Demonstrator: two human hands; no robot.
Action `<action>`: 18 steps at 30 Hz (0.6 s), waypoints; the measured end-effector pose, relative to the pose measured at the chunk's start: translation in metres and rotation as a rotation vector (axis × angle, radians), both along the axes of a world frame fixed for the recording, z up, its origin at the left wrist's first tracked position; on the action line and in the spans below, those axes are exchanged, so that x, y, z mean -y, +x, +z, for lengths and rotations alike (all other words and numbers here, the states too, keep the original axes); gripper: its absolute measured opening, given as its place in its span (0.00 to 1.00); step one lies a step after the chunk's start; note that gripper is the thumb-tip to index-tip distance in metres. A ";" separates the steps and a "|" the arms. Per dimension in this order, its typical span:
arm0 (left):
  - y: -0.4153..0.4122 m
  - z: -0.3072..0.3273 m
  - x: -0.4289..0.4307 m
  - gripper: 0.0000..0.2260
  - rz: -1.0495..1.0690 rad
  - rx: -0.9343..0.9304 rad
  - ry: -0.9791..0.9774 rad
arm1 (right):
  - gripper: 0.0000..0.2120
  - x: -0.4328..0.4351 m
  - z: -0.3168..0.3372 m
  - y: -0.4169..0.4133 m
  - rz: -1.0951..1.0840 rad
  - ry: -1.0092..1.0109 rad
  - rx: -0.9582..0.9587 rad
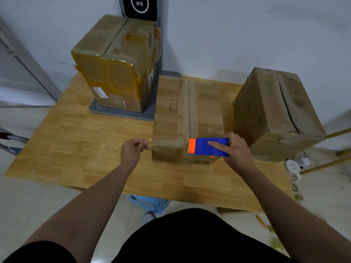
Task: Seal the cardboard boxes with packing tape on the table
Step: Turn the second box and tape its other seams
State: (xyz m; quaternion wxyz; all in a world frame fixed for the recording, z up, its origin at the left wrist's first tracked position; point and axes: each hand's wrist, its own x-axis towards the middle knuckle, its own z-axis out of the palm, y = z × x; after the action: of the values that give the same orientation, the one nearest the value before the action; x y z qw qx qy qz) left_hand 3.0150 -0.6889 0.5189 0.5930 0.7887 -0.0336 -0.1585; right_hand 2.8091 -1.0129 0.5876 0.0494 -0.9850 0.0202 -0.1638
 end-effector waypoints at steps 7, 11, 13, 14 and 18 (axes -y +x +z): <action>-0.011 -0.019 0.009 0.06 0.024 0.096 0.007 | 0.29 -0.005 -0.002 0.008 -0.007 0.016 0.012; -0.020 -0.030 0.012 0.11 0.043 0.197 0.103 | 0.22 -0.010 -0.003 0.013 -0.020 0.031 -0.004; -0.023 -0.029 0.018 0.13 0.043 0.232 0.168 | 0.22 -0.013 -0.004 0.014 -0.033 0.038 -0.001; -0.024 -0.026 0.023 0.14 0.041 0.216 0.221 | 0.22 -0.014 -0.005 0.014 -0.037 0.041 0.005; -0.022 -0.022 0.036 0.20 0.057 0.014 0.448 | 0.21 -0.016 -0.004 0.016 -0.043 0.052 0.027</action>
State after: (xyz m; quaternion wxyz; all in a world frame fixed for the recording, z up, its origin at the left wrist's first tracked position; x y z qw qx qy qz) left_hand 2.9933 -0.7248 0.4971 0.4072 0.9023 0.0204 -0.1398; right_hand 2.8246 -0.9970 0.5839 0.0718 -0.9805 0.0452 -0.1775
